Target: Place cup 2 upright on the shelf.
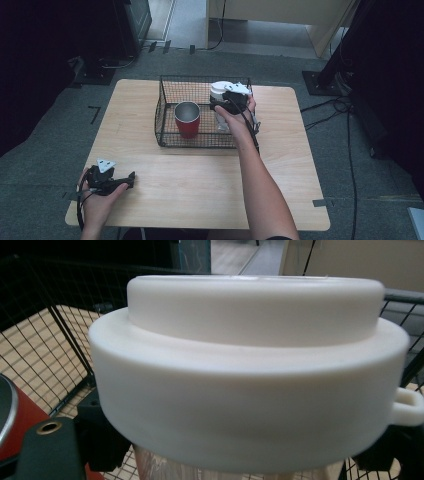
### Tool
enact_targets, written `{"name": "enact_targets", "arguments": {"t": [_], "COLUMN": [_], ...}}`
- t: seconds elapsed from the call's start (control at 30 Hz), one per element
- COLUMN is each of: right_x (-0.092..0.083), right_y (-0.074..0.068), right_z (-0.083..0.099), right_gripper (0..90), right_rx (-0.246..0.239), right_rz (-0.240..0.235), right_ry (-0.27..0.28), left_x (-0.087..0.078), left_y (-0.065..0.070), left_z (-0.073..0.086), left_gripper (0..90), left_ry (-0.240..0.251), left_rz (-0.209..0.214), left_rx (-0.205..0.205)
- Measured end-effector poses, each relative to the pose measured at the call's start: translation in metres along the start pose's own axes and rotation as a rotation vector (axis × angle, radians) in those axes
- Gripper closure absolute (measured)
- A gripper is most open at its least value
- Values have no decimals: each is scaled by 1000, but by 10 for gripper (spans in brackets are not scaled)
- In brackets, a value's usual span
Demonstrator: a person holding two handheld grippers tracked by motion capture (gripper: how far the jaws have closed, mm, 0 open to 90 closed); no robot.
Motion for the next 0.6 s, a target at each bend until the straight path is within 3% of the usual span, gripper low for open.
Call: {"name": "enact_targets", "arguments": {"t": [0.43, 0.47, 0.6], "right_x": [0, 0, 6], "right_y": [2, 2, 0], "right_z": [0, 0, 0], "right_gripper": [164, 164, 164], "right_rx": [-1, -2, -14], "right_rz": [-19, -16, -11], "right_ry": [-91, -88, 27], "left_x": [0, 0, 0], "left_y": [0, 0, 0], "left_z": [0, 0, 0], "left_gripper": [0, 0, 0], "left_ry": [0, 0, 0], "left_rz": [0, 0, 0], "left_rx": [0, 0, 0]}}
Point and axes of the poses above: each handheld gripper's, and its own axes: x roughly forward along the jaws, z roughly out of its underside, y roughly to its right, the point moved 1 cm from there along x, roughly forward along the jaws, and after that the axes turned 6 degrees about y, right-handed, at the moved point
